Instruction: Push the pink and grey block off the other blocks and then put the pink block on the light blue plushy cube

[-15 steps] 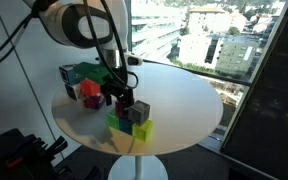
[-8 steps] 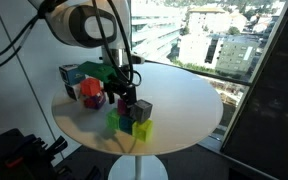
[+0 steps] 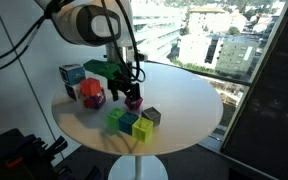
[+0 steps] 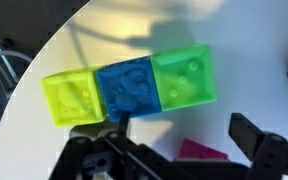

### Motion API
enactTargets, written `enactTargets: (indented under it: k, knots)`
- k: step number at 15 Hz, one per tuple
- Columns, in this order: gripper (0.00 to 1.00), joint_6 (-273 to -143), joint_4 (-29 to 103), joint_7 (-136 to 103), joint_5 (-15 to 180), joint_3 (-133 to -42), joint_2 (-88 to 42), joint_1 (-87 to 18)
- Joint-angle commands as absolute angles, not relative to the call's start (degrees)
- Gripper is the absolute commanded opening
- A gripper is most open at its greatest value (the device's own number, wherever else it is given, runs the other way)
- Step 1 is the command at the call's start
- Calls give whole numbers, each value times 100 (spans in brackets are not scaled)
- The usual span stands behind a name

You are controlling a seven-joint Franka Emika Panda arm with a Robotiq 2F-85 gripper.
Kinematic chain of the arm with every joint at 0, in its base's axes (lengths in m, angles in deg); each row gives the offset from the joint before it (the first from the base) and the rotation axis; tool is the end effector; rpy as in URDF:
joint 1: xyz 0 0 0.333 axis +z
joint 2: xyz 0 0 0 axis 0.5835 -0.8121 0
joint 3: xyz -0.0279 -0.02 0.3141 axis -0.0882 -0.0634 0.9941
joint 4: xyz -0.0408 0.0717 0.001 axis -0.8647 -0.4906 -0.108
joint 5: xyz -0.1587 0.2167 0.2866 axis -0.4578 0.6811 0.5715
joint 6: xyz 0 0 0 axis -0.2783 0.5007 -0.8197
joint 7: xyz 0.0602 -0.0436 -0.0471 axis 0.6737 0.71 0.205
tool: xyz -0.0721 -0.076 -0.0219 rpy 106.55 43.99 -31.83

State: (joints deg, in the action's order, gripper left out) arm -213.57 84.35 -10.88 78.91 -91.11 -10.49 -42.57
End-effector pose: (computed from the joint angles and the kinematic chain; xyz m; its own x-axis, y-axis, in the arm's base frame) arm 0.4640 -0.1168 0.2668 0.9880 -0.1393 -0.0675 -0.1344 -0.9883 0.0721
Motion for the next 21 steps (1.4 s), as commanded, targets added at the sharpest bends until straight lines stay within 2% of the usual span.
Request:
enactTargets:
  k: [1,21]
  knots:
    - [100,-21315,8225,-1236,7928,-9088,-1152,-4224]
    - [100,-21175,7765,-946,8759,-8942,-1375,-4200]
